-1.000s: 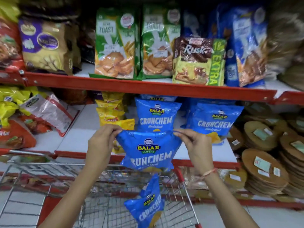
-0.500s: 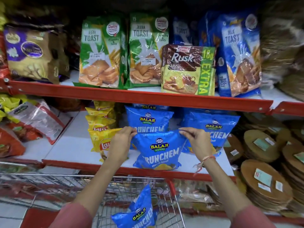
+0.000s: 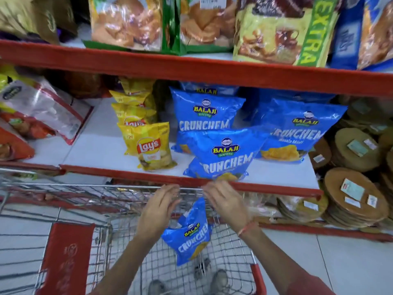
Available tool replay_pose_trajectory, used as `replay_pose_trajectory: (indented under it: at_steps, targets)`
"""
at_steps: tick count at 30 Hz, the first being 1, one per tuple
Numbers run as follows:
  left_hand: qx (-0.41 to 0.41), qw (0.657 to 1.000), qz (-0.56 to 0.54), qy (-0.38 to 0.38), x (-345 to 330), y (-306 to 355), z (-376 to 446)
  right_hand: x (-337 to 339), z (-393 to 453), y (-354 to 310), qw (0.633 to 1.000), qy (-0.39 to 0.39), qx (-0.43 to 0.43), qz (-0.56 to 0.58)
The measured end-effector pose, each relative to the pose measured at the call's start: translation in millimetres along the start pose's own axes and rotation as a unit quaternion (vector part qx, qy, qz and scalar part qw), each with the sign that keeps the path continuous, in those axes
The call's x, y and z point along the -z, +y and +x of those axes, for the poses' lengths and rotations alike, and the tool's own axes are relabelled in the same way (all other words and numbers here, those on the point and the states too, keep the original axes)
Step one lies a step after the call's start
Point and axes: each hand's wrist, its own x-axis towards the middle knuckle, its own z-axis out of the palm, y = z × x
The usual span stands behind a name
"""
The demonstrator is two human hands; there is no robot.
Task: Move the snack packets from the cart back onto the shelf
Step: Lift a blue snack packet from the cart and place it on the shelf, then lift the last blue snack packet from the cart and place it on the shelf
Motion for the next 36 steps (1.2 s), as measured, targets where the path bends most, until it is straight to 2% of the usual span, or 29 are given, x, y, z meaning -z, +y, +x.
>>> replay_pose_trajectory:
  at_steps: [2,3,5,6,8,10,12,15,17,19,21,26,31,33,36]
  targets:
    - [0.103,0.99,-0.028,-0.096,-18.5,-19.8,-19.8,-26.0,-8.8,-6.3,0.989,-0.146,0.018,-0.001]
    - [0.141,0.976,-0.017,-0.166,-30.0,-30.9,-27.3,-40.7,-11.7,-8.1,0.969,-0.247,0.009,0.002]
    - [0.181,0.929,0.041,-0.32,-50.3,-51.8,-35.6,-74.0,-17.8,-6.9,0.903,-0.429,-0.015,0.003]
    - [0.197,0.904,0.065,-0.373,-59.7,-60.6,-37.8,-87.2,-18.1,-6.7,0.874,-0.486,-0.018,-0.007]
    - [0.242,0.87,0.054,-0.426,-76.9,-73.3,-39.9,-107.5,-18.4,-6.6,0.84,-0.54,-0.01,-0.048]
    - [0.254,0.85,0.056,-0.459,-89.6,-80.5,-44.2,-120.0,-20.9,-6.2,0.834,-0.545,-0.028,-0.077]
    - [0.233,0.838,0.105,-0.483,-94.0,-82.1,-48.2,-123.2,-22.4,-8.5,0.843,-0.529,-0.039,-0.091]
    - [0.236,0.841,0.142,-0.466,-90.7,-79.4,-54.5,-111.8,-22.4,-13.6,0.854,-0.51,-0.056,-0.088]
    - [0.24,0.847,0.14,-0.453,-88.1,-75.3,-60.4,-95.6,-23.5,-15.7,0.858,-0.504,-0.07,-0.075]
    - [0.242,0.85,0.138,-0.446,-84.1,-70.4,-67.7,-77.0,-27.0,-14.6,0.881,-0.453,-0.067,-0.117]
    - [0.242,0.854,0.139,-0.438,-78.5,-64.9,-76.4,-62.0,-35.0,-12.5,0.884,-0.445,-0.066,-0.13]
    - [0.226,0.881,0.153,-0.387,-59.2,-46.2,-88.9,-60.3,-44.3,-7.8,0.884,-0.465,-0.052,-0.019]
    - [0.183,0.899,0.194,-0.348,-25.6,-17.2,-76.9,-55.2,-34.5,-9.2,0.895,-0.445,-0.002,-0.015]
    - [0.14,0.907,0.22,-0.33,-3.5,1.4,-69.1,-43.3,-31.5,-8.4,0.898,-0.438,0.004,-0.021]
    - [0.102,0.926,0.213,-0.295,25.7,31.5,-61.3,-13.9,-25.1,-4.8,0.929,-0.37,0.005,-0.015]
